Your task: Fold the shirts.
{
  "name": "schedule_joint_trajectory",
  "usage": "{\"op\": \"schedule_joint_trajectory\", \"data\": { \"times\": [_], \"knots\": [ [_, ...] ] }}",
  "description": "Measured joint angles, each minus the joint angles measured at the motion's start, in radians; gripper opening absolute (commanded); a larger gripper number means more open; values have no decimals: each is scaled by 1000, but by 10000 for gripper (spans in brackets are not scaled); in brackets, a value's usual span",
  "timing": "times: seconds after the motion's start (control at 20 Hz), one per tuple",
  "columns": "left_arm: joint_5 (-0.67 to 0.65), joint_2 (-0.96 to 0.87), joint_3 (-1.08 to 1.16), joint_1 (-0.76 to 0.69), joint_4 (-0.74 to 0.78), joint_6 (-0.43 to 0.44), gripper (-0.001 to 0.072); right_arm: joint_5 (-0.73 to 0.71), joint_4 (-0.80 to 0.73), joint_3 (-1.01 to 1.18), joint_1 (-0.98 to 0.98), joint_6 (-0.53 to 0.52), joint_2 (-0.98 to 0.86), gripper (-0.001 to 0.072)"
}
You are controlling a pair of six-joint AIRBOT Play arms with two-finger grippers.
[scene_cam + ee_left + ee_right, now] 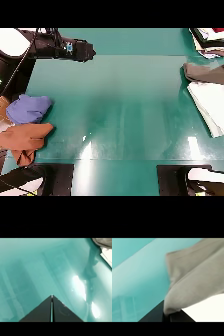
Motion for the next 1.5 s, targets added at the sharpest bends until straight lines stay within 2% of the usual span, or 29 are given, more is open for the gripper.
{"op": "schedule_joint_trajectory", "data": {
  "times": [0.15,0.35,0.55,0.7,1.0,1.1,1.15,1.2,1.25,1.3,1.35,1.5],
  "knots": [
    [6,0,0,-6,3,0,30,7,9,45,-23,-6,3,13],
    [6,0,0,-8,8,0,30,87,12,193,-43,-32,6,13],
    [-8,0,0,-9,15,10,30,184,-68,271,-88,-34,45,13],
    [-13,0,0,-9,19,13,30,226,-116,210,-142,-29,105,14],
    [-17,0,0,-9,22,17,30,263,-237,-78,-286,-26,265,19],
    [-17,0,0,-9,23,27,30,265,-284,-172,-341,-25,307,114],
    [-17,0,0,-9,23,32,30,269,-299,-214,-370,-25,324,125],
    [-18,0,0,-9,23,33,30,269,-311,-248,-394,-25,336,200],
    [-18,0,0,-9,23,35,30,274,-322,-280,-417,-25,344,358],
    [-18,0,0,-9,23,37,30,277,-325,-302,-435,-25,350,449],
    [-18,0,0,-9,23,39,30,279,-327,-319,-450,-25,355,468],
    [-18,0,0,-9,23,40,30,286,-301,-329,-467,-25,362,467]
  ]
}}
